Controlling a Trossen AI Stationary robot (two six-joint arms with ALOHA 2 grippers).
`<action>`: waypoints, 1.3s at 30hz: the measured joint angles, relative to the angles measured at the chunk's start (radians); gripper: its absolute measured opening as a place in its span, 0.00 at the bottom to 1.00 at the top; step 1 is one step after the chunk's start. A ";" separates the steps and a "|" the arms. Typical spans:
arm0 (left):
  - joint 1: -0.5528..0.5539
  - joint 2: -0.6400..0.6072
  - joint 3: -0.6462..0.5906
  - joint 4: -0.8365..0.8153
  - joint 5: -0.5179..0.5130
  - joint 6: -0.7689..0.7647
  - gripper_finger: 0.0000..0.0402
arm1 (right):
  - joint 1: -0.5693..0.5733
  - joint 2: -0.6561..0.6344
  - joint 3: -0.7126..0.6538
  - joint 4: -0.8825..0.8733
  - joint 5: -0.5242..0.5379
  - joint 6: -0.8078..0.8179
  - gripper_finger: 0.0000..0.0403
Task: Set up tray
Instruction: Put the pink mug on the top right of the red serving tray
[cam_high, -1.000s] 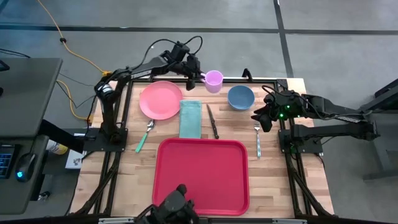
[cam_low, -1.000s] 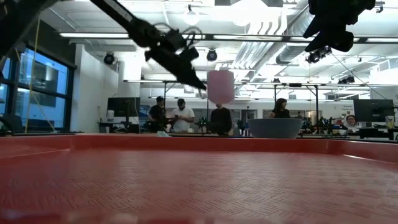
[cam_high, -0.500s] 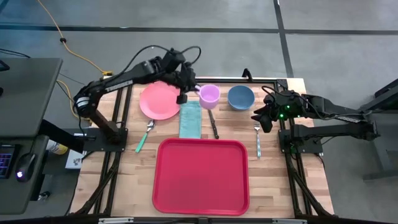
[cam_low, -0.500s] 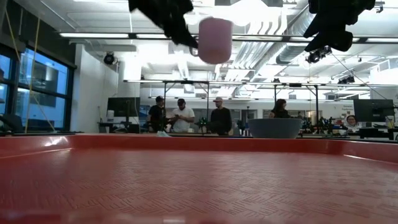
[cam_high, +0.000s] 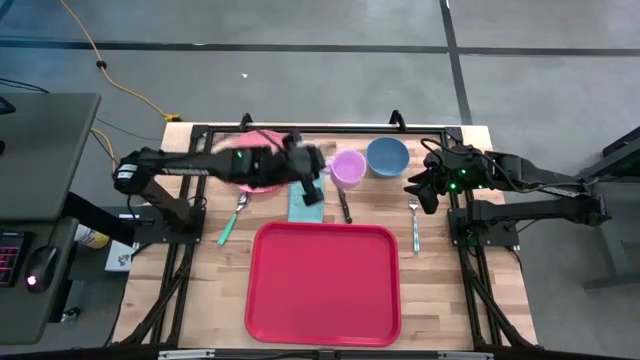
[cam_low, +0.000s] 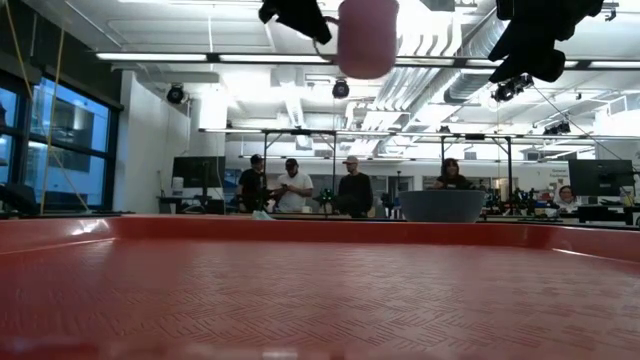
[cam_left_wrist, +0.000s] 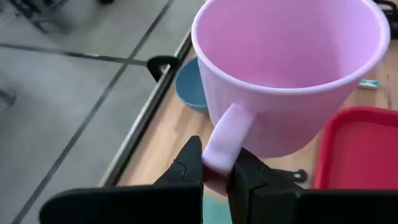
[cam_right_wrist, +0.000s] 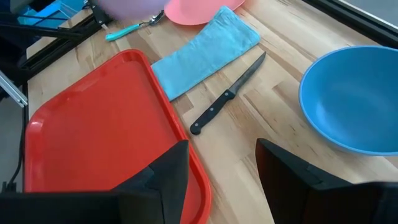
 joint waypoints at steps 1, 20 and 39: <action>-0.025 0.013 -0.001 -0.007 -0.025 -0.027 0.14 | 0.000 0.000 0.000 0.000 0.001 -0.001 0.41; -0.282 0.276 -0.001 0.167 -0.155 -0.347 0.14 | 0.000 -0.014 0.000 0.008 -0.090 -0.008 0.41; -0.309 0.464 -0.001 0.292 -0.124 -0.431 0.14 | -0.001 -0.133 0.139 -0.008 -0.074 -0.089 0.41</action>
